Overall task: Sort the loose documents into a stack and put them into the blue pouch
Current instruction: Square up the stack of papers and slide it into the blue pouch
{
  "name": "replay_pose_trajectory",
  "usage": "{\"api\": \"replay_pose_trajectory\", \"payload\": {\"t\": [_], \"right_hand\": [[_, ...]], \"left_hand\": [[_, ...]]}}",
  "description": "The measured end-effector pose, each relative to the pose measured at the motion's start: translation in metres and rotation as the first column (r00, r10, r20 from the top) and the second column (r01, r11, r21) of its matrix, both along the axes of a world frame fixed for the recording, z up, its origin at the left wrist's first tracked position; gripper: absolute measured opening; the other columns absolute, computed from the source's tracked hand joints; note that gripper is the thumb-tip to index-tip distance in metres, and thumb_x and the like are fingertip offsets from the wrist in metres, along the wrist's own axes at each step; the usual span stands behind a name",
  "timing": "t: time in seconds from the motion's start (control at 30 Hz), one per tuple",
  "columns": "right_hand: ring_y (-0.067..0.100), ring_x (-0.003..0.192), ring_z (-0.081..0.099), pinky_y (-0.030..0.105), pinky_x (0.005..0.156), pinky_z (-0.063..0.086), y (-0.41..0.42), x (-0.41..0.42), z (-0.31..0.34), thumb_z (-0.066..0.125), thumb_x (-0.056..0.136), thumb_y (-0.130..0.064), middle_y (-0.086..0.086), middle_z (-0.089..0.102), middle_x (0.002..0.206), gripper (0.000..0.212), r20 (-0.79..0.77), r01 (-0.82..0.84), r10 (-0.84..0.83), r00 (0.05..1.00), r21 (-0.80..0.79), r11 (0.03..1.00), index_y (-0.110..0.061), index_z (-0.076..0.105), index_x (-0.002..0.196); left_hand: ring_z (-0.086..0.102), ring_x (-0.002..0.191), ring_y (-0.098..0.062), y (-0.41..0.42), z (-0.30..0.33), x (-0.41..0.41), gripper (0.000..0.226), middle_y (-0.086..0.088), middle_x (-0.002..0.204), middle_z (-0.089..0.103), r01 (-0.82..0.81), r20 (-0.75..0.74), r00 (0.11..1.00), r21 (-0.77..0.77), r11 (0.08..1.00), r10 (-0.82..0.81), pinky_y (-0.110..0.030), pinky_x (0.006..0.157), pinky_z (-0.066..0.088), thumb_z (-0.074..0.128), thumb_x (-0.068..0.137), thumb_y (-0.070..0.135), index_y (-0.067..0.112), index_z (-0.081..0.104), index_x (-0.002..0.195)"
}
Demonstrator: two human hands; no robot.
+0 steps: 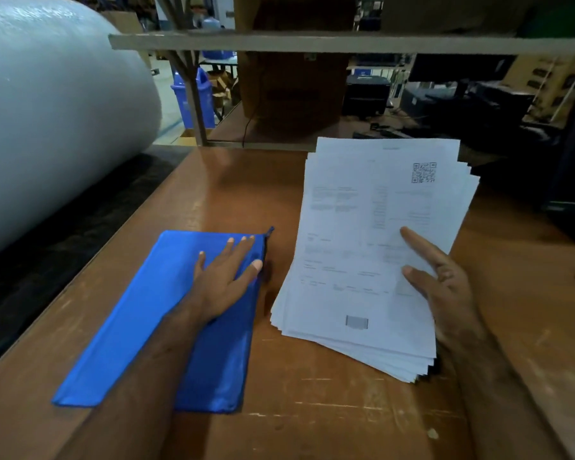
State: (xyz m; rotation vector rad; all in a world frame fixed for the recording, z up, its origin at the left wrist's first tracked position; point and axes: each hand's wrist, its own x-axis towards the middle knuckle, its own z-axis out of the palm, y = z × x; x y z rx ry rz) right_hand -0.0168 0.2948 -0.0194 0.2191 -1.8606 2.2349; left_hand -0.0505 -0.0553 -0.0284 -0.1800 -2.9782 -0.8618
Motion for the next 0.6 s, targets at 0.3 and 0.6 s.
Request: {"api": "replay_pose_trajectory", "payload": {"t": [0.3,0.6], "right_hand": [[0.012,0.143,0.045,0.043,0.115,0.043,-0.011,-0.011,0.075,0.051,0.100,0.010,-0.015,0.050,0.152,0.055,-0.262,-0.019,0.135,0.956,0.402,0.916,-0.018,0.052,0.147],[0.006,0.140,0.045,0.042,0.116,0.043,-0.017,0.004,0.048,0.049,0.100,0.008,-0.017,0.051,0.149,0.059,-0.411,0.426,-0.263,0.873,0.380,0.821,-0.030,0.053,0.145]], "left_hand": [[0.056,0.133,-0.024,0.067,0.088,-0.015,0.070,-0.004,0.150,0.049,0.396,-0.364,0.918,0.797,0.457,-0.160,-0.046,0.095,0.058,0.070,0.089,-0.005,0.030,0.049,0.146],[0.053,0.136,-0.015,0.105,0.069,0.001,0.044,0.003,0.143,0.060,0.484,-0.461,0.860,0.602,0.635,-0.219,-0.045,0.106,0.052,0.060,0.090,0.002,0.022,0.072,0.127]]}}
